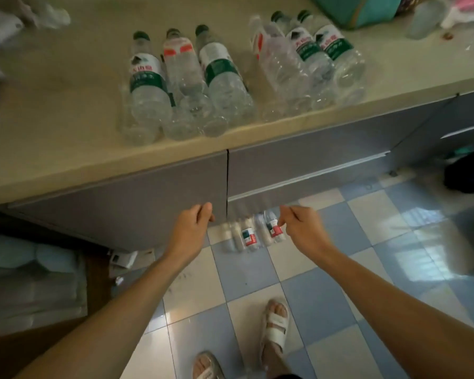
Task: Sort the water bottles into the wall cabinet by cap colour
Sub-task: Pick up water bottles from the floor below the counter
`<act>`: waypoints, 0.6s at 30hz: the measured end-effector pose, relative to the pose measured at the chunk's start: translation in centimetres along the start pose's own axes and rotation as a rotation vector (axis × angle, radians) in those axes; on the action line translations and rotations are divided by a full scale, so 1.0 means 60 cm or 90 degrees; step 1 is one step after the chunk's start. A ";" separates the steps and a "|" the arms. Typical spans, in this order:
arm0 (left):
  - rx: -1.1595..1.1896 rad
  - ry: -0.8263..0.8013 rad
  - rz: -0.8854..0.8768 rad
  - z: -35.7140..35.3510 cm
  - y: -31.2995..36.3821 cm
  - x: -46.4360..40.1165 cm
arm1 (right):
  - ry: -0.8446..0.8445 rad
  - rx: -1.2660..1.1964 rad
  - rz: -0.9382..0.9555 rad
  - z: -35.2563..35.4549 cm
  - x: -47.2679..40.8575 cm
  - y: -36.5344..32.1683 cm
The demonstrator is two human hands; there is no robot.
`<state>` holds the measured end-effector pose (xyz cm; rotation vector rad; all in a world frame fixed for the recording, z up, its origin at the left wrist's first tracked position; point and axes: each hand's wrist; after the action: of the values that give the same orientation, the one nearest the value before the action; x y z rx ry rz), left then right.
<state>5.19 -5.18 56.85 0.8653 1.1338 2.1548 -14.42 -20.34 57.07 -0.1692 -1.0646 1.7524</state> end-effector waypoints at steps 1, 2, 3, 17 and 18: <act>0.005 -0.003 0.020 -0.023 -0.035 -0.008 | -0.008 0.013 -0.017 -0.015 -0.013 0.039; 0.012 -0.006 0.043 -0.039 -0.061 -0.015 | -0.019 0.029 -0.031 -0.024 -0.023 0.066; 0.022 -0.011 0.071 -0.053 -0.086 -0.023 | -0.035 0.040 -0.048 -0.034 -0.032 0.091; 0.001 -0.008 0.222 -0.405 -0.497 -0.251 | -0.127 0.067 -0.089 -0.289 -0.330 0.512; -0.006 -0.016 0.229 -0.429 -0.528 -0.267 | -0.130 0.073 -0.087 -0.312 -0.351 0.540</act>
<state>1.55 -13.84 14.03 1.1631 1.0158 2.4221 -16.64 -29.15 15.12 0.1532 -1.0906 1.7276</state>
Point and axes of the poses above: each hand's wrist, its own x-axis away from the middle knuckle, its own z-axis out of the back of the hand, y = z × x, and after that the axes turned 4 degrees about x, right-handed
